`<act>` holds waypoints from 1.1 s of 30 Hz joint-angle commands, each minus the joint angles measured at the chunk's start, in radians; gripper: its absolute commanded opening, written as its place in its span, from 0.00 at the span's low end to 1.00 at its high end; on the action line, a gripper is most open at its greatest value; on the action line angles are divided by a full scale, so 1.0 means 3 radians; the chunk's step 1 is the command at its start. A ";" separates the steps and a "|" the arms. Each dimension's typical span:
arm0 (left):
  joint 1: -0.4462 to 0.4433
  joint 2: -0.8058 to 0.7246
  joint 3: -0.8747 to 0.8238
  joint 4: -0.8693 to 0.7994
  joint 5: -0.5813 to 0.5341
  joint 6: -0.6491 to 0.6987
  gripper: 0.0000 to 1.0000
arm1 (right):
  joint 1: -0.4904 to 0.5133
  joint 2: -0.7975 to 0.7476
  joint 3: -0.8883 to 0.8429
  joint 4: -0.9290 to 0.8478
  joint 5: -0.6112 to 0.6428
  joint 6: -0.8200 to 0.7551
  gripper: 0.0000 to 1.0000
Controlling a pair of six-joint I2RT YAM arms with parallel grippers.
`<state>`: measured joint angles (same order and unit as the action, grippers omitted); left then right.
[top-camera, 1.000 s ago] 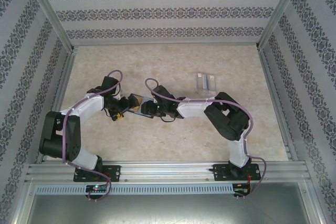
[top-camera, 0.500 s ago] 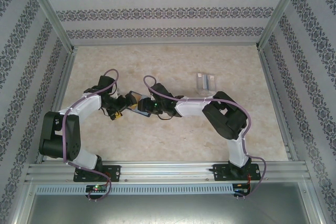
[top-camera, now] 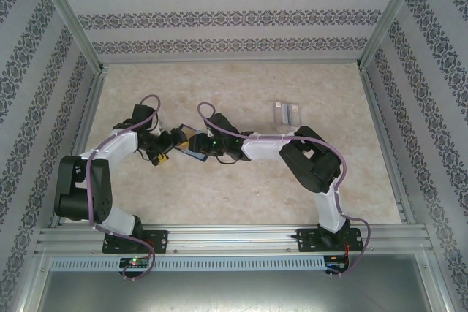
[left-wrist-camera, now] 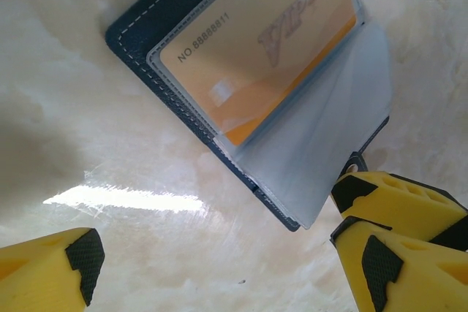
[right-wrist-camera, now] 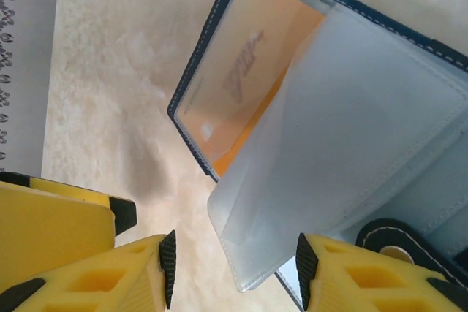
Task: Put the credit cards into the card holder
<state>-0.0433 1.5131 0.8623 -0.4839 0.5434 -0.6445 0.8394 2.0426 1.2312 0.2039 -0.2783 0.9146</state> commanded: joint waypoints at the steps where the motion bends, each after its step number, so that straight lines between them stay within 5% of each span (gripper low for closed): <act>1: 0.0071 0.0089 0.0044 0.0085 0.0086 -0.0016 0.93 | -0.0027 0.0101 0.0152 0.0143 -0.0024 -0.0001 0.49; 33: 0.0348 0.0355 0.0378 0.0184 0.0262 0.0002 0.93 | -0.0068 0.0536 0.0893 0.0097 -0.0171 -0.0139 0.52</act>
<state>0.0547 1.6104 0.9405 -0.4324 0.5926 -0.6476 0.8093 2.1857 1.4475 0.1741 -0.2817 0.9066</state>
